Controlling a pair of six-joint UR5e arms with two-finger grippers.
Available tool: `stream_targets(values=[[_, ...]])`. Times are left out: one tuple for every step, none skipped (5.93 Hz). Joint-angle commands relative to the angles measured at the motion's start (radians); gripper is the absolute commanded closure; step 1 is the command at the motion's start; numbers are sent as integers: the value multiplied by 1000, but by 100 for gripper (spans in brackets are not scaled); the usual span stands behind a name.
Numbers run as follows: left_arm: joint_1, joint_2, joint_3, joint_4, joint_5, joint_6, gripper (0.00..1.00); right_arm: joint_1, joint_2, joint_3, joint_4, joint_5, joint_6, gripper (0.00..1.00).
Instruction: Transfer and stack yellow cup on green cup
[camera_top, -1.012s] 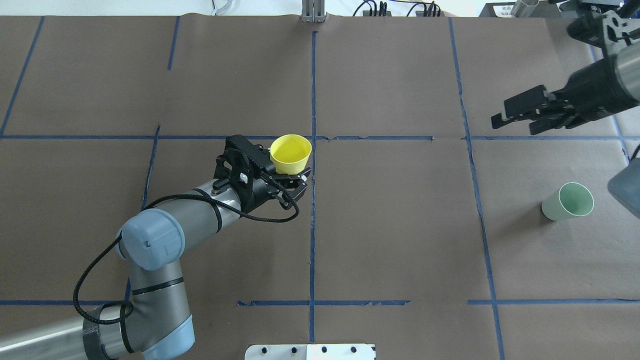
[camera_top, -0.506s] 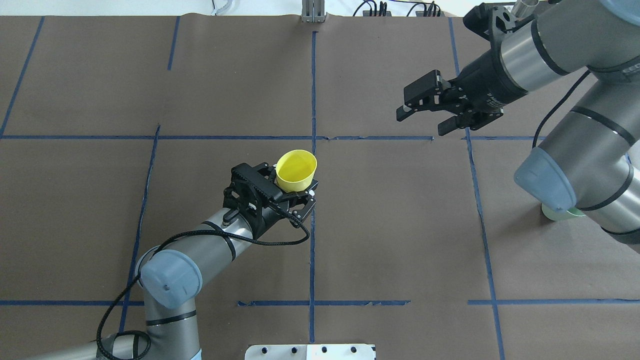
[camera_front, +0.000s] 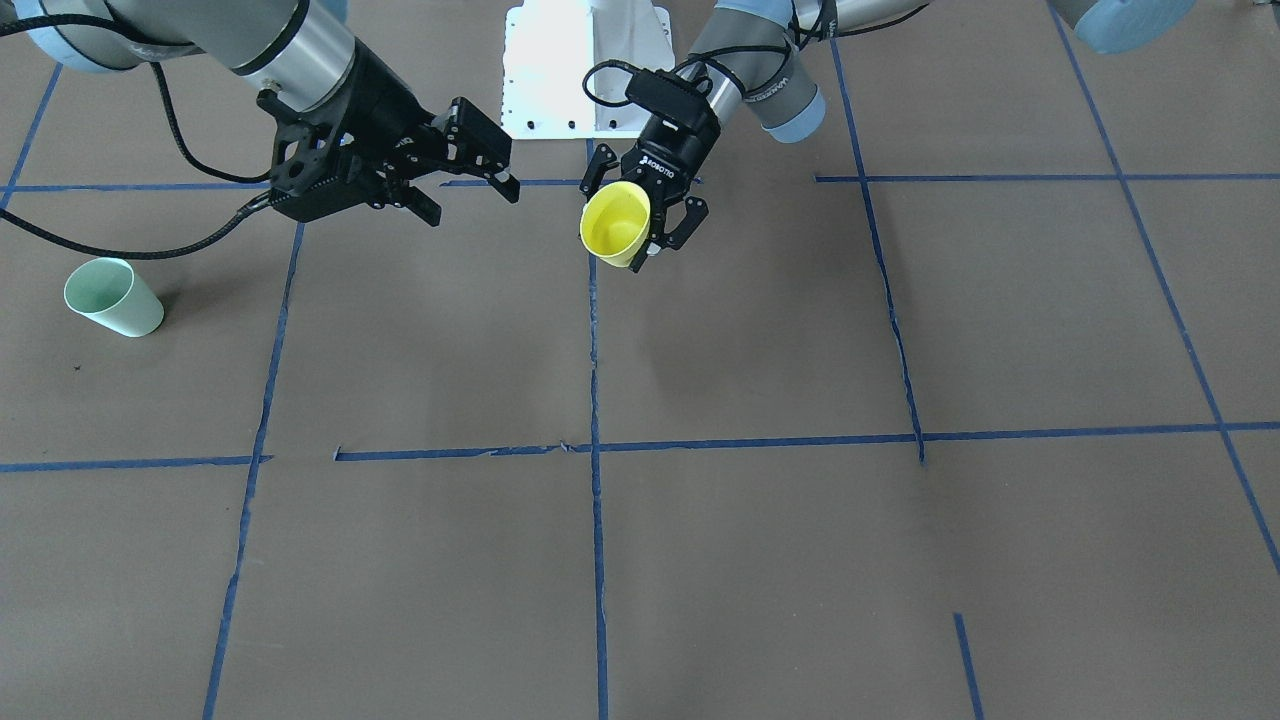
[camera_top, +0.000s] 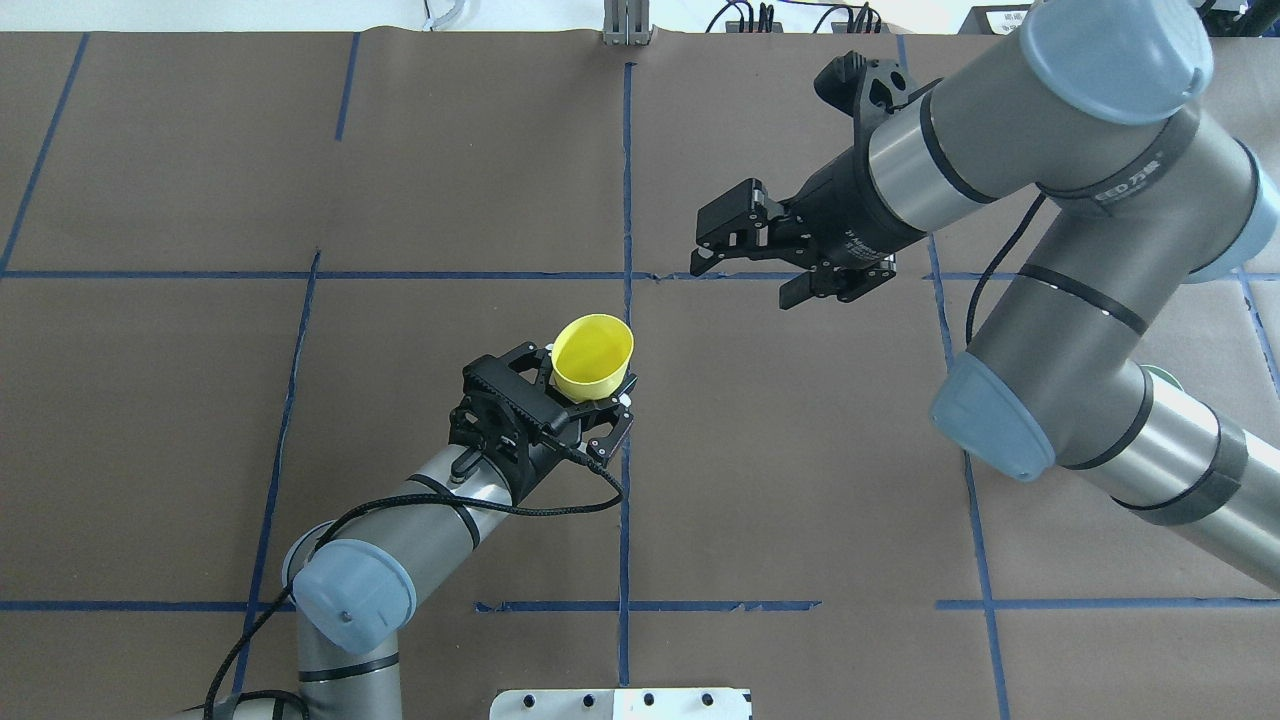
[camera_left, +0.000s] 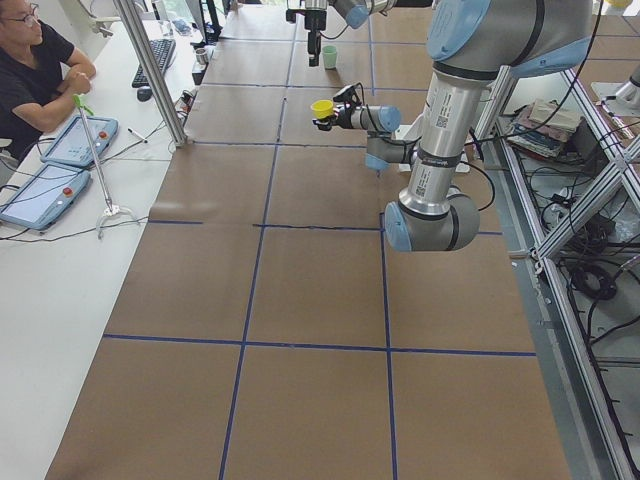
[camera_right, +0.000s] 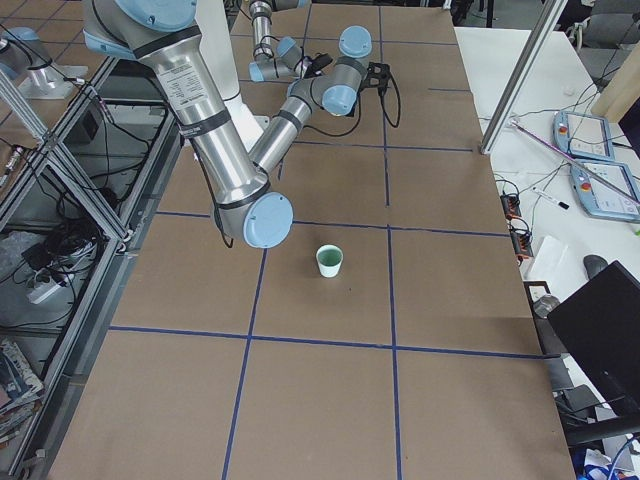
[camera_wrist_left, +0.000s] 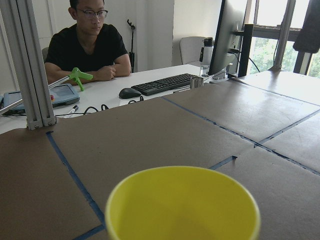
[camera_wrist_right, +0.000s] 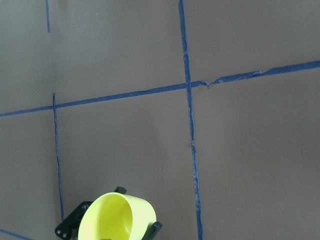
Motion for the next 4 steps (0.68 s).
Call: stream_targets(values=[[9,-36,10,7,1,69,99,-50,57,-6,-99,-43,20,0],[16,-44,29,11,2,111,99,-111,54,-6,-102,-116,20,0],[16,-51,30,12,2,138,98,-139,55,-4,-122,-151,19,0],[21,-53,30,10,5,138,96,-157,42,-3,-122,-153,20,0]])
